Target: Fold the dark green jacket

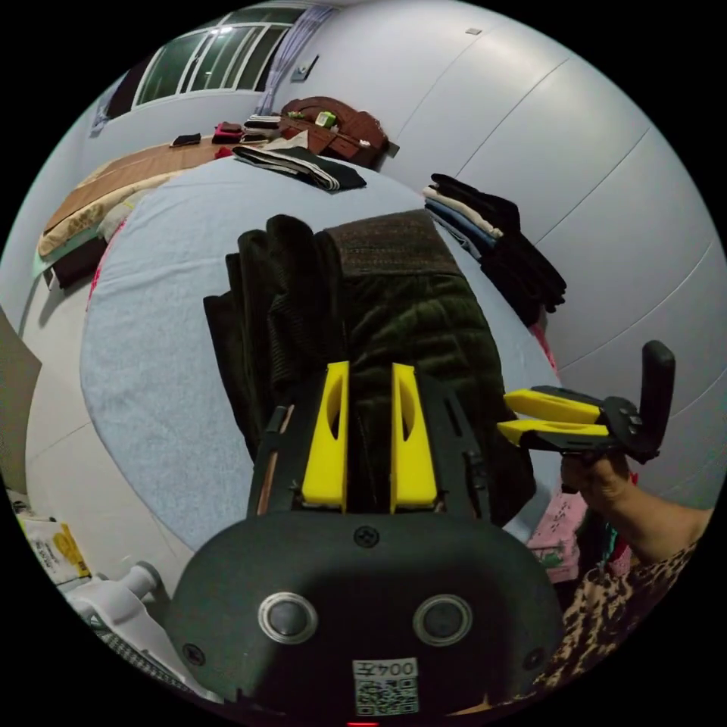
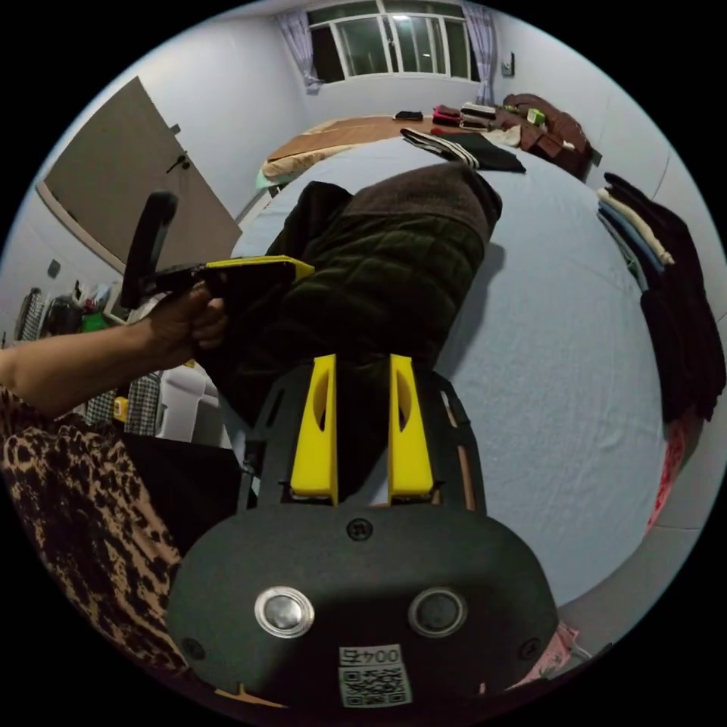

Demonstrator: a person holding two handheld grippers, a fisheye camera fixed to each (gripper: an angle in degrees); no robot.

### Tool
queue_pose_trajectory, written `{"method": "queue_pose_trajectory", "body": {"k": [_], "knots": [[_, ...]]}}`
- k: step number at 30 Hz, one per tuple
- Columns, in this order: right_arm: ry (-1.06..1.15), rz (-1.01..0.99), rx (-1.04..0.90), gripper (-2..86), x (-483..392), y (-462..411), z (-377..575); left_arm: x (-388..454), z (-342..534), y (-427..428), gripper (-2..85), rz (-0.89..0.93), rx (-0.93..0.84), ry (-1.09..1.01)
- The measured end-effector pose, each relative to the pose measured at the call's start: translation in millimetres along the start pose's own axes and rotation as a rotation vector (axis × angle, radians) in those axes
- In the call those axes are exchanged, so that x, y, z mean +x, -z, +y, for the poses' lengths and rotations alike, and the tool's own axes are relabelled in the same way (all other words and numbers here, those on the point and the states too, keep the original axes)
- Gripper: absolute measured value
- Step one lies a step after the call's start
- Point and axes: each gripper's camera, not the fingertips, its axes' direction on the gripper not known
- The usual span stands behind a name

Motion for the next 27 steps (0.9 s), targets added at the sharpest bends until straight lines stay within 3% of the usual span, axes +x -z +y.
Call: {"method": "queue_pose_trajectory", "body": {"k": [4,7,11,14,27], "knots": [[-0.053,-0.097,-0.015,11.0,35.0,0.0,-7.4,1.6,-7.4,-4.4,3.9,0.041,0.0,0.039],[-0.184,-0.356,0.014,11.5,84.4,17.9,-11.4,10.6,-11.6,-5.4,2.3,0.025,0.01,0.031],[-0.407,-0.534,0.169,18.5,169.8,41.0,-25.1,18.3,-19.0,-7.3,1.3,0.025,0.012,0.045],[-0.514,-0.729,0.167,24.0,224.7,30.3,-54.1,25.3,-24.4,-8.0,0.9,0.012,0.013,0.045],[-0.475,-0.895,-0.117,26.4,318.2,-47.5,-172.8,50.3,-47.1,-9.9,0.9,-0.042,0.01,0.041]]}}
